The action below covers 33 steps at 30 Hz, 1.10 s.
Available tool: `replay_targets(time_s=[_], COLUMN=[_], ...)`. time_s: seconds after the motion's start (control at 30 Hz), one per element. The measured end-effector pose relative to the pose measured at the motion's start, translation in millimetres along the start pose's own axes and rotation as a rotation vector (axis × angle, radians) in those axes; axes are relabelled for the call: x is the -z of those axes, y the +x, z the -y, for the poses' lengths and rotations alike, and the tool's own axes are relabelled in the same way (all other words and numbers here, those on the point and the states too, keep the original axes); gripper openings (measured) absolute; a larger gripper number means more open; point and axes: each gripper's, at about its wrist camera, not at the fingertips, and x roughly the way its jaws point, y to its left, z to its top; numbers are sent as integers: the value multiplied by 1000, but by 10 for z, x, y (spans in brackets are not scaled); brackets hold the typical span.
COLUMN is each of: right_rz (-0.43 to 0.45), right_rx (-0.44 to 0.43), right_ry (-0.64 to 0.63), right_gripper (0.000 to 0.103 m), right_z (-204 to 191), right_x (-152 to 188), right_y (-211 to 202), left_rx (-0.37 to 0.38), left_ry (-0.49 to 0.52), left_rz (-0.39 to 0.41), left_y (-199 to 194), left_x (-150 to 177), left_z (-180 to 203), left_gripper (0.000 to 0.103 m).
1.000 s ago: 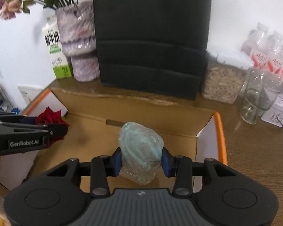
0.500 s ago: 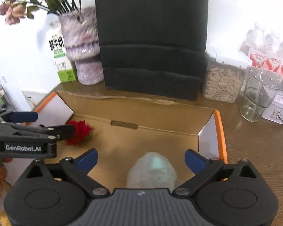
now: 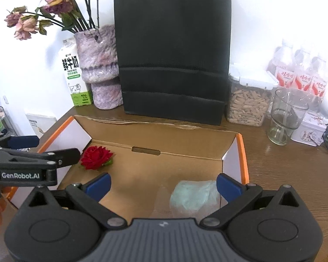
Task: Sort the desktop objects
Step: 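Withdraw both grippers from the box back over the table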
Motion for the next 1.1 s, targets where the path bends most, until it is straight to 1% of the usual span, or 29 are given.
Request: replay_targets(time_s=[0.3, 0.5, 0.73, 0.87, 1.1], right_rz=[61, 101, 153, 184, 244], right_rx=[3, -6, -13, -24, -29], right_ry=[-14, -22, -47, -67, -90], right_gripper=[103, 103, 103, 103, 103], right_z=[-92, -159, -293, -351, -405], right_x=[81, 247, 586, 825, 1308], right_y=[-459, -802, -1182, -1391, -1728], left_rx=[-1, -23, -44, -24, -14], left_ry=[-15, -18, -13, -22, -40], left_rz=[42, 78, 104, 112, 160], left_y=[-417, -767, -1177, -1413, -1815], left_x=[83, 234, 528, 727, 1155], left_z=[-22, -24, -49, -90, -193], left_gripper=[103, 103, 103, 103, 103])
